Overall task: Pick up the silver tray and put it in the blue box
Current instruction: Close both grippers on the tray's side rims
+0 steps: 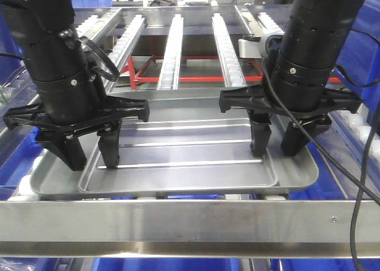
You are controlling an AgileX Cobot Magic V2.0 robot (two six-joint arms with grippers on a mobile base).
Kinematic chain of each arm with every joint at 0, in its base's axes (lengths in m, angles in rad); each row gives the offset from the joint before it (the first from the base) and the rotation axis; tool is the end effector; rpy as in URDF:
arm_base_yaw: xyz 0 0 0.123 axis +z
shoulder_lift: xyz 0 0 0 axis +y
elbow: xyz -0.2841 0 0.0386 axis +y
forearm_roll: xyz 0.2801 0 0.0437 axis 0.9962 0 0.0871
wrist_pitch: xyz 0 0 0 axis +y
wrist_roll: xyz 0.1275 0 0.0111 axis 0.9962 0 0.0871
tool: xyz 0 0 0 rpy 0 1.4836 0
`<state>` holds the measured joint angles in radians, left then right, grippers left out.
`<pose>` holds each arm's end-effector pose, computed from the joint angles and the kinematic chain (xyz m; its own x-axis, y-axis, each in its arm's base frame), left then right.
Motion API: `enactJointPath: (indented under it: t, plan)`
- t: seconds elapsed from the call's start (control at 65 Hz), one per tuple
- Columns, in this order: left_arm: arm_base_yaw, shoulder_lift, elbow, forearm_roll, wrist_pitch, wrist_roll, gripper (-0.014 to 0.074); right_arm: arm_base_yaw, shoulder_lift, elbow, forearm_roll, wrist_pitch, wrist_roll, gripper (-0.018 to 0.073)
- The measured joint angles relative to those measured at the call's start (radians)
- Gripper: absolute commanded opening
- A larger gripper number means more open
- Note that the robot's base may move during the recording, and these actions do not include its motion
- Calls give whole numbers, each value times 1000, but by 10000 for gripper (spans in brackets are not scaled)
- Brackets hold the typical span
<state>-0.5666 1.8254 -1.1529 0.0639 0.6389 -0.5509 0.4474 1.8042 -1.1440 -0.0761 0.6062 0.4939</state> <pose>0.3391 -0.2099 0.1277 -0.9480 0.0358 -0.3161 0.0812 0.9880 -0.1318 0.3632 0.1681 0.1351 -0.9310 0.0165 -0.3646 -0.0309 0.9918 0.1237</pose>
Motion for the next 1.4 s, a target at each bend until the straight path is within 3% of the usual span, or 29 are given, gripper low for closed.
enactJointPath:
  t: [0.507,0.784,1.076,1.169,1.276,1.399]
  plan:
    - [0,4,-15,0,4,-2,218,14,14,-5,0,0,0,381]
    - [42,4,-16,-27,4,-2,218,16,15,-5,0,2,0,381]
    - [46,4,-16,-28,6,4,215,16,15,-5,0,-2,0,381]
    - [46,4,-16,-28,6,4,170,16,15,-5,0,-2,0,381]
    - [46,4,-16,-26,5,4,55,16,15,-5,0,-2,0,365]
    - [46,4,-17,-21,1,11,-97,18,15,-5,0,-2,0,223]
